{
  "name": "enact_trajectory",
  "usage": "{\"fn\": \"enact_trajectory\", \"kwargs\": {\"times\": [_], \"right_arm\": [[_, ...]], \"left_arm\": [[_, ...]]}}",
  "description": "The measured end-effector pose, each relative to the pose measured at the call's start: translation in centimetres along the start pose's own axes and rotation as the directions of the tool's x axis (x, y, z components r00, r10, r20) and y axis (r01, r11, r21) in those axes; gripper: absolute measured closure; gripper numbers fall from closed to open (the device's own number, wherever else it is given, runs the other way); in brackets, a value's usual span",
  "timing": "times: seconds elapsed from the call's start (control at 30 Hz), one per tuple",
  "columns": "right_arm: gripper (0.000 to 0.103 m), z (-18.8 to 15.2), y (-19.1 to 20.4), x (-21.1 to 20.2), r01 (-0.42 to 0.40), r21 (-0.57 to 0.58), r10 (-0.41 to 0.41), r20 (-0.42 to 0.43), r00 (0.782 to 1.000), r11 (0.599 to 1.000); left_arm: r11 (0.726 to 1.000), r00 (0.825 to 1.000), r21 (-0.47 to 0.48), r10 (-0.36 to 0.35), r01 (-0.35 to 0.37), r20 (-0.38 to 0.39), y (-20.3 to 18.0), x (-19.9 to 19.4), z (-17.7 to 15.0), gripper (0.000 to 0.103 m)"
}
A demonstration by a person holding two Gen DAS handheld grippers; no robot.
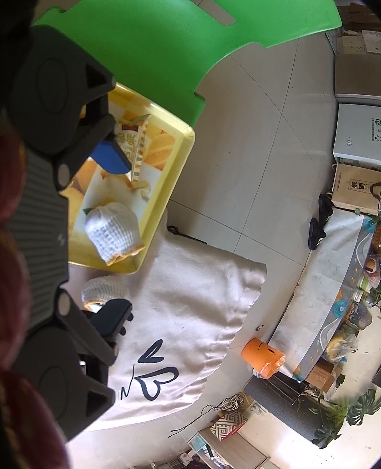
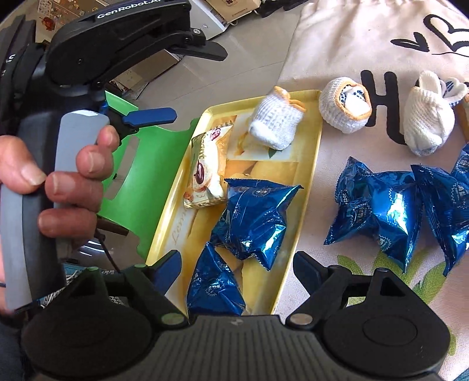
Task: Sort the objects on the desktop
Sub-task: 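Open both grippers over the yellow tray to drop the glove and blue snack, then move the left gripper over a blue snack while the right gripper lowers onto a white glove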
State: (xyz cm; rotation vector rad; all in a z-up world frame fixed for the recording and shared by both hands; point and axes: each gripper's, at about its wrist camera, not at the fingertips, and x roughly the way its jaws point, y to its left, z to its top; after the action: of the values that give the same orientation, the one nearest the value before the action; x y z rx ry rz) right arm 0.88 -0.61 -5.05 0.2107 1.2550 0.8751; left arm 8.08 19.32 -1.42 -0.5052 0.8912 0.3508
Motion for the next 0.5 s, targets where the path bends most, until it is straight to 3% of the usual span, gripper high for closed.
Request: {"fn": "enact_trajectory", "kwargs": {"times": [0.23,0.5], "right_arm": [[0.019,0.1,-0.4,-1.5,0.022,-0.018,-0.022,0.027,0.999,1.0],[0.019,0.2,-3.2,-3.5,0.086,0.042,-0.09,0.085,0.992,0.995]], "left_arm": [[0.998,1.0,0.058,-0.011,0.013,-0.024,-1.8,0.2,-1.2,0.006],[0.997,0.999,0.079,-0.014,0.017,-0.036,-3.1,0.5,-1.9,0.005]]}}
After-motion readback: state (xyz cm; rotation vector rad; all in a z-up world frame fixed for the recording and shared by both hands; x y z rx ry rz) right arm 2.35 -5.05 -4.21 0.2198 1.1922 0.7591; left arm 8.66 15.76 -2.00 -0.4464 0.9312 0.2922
